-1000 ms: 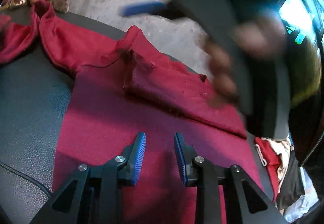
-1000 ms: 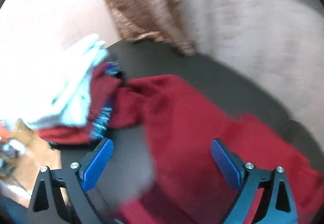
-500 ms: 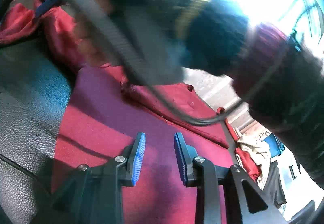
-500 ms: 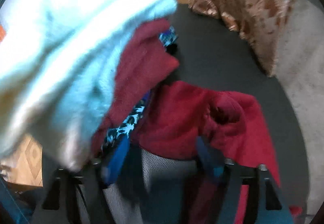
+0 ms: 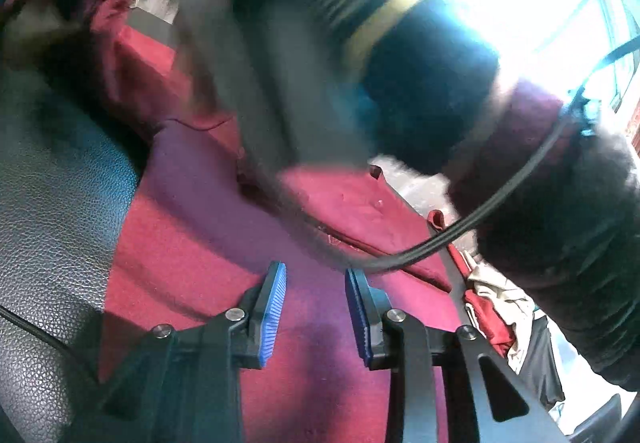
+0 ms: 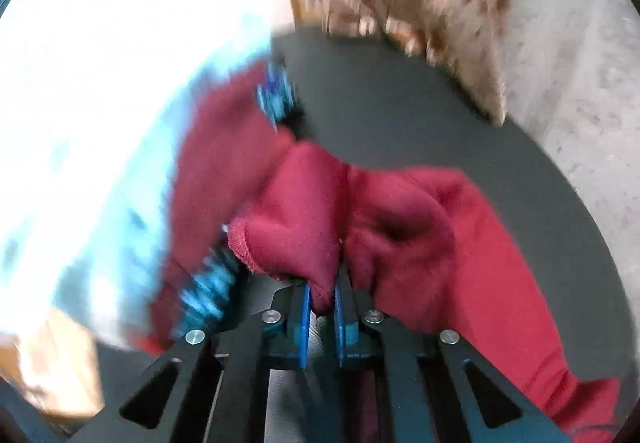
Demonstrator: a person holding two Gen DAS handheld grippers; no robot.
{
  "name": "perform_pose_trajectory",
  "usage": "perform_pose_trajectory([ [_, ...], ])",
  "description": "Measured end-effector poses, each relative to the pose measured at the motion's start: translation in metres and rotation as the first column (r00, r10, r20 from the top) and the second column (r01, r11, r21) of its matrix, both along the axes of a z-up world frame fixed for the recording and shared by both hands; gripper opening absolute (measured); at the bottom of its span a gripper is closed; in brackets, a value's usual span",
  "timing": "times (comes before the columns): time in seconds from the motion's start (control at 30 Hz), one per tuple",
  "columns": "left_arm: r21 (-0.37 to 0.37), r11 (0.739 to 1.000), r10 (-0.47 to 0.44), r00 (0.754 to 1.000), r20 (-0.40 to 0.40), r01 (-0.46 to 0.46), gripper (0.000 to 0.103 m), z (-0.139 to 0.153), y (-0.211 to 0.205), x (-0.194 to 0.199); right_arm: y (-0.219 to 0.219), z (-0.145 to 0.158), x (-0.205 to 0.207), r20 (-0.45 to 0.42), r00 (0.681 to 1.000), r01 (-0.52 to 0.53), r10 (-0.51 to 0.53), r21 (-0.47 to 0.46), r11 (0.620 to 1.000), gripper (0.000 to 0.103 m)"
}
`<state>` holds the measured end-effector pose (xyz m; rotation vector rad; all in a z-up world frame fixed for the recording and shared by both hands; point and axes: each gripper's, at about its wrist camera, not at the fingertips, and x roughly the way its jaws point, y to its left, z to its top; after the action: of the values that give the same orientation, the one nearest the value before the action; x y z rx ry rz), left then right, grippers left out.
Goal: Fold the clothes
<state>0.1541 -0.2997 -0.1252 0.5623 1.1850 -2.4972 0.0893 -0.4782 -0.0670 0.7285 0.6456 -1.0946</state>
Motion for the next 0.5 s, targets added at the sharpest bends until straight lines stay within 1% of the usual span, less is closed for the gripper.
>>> perform_pose_trajectory([
  [0.07,-0.001,1.0,-0.001,1.0,0.004,0.001,0.03,-0.001,0.002,0.001,0.006,0.028,-0.016,0.096,0.995,0.046,-0.04,-0.058,0.997,0.01],
  [0.13,-0.002,1.0,-0.001,1.0,0.006,0.001,0.03,-0.002,0.004,0.002,0.017,0.05,-0.042,0.196,0.975,0.121,-0.1,-0.096,0.988,0.01],
  [0.17,-0.003,1.0,-0.001,1.0,0.008,0.001,0.03,-0.003,0.004,0.002,0.024,0.061,-0.056,0.247,0.96,0.161,-0.13,-0.112,0.981,0.01],
  [0.23,-0.003,1.0,0.0,1.0,0.011,0.001,0.03,-0.004,0.002,0.002,0.045,0.074,-0.09,0.354,0.913,0.263,-0.204,-0.126,0.957,0.01],
  [0.27,-0.004,1.0,0.0,1.0,0.012,0.0,0.031,-0.004,0.001,0.002,0.057,0.076,-0.105,0.4,0.885,0.31,-0.237,-0.127,0.942,0.01],
  [0.33,0.002,1.0,0.003,1.0,0.012,-0.003,0.03,-0.001,-0.003,0.004,0.095,0.074,-0.142,0.495,0.809,0.418,-0.316,-0.109,0.902,0.011],
  [0.4,0.011,1.0,0.006,1.0,0.012,-0.007,0.03,0.004,-0.006,0.006,0.14,0.061,-0.177,0.571,0.724,0.52,-0.388,-0.082,0.85,0.011],
  [0.5,0.024,1.0,0.012,1.0,0.012,-0.013,0.031,0.012,-0.012,0.009,0.192,0.031,-0.21,0.627,0.616,0.624,-0.477,-0.019,0.781,0.011],
])
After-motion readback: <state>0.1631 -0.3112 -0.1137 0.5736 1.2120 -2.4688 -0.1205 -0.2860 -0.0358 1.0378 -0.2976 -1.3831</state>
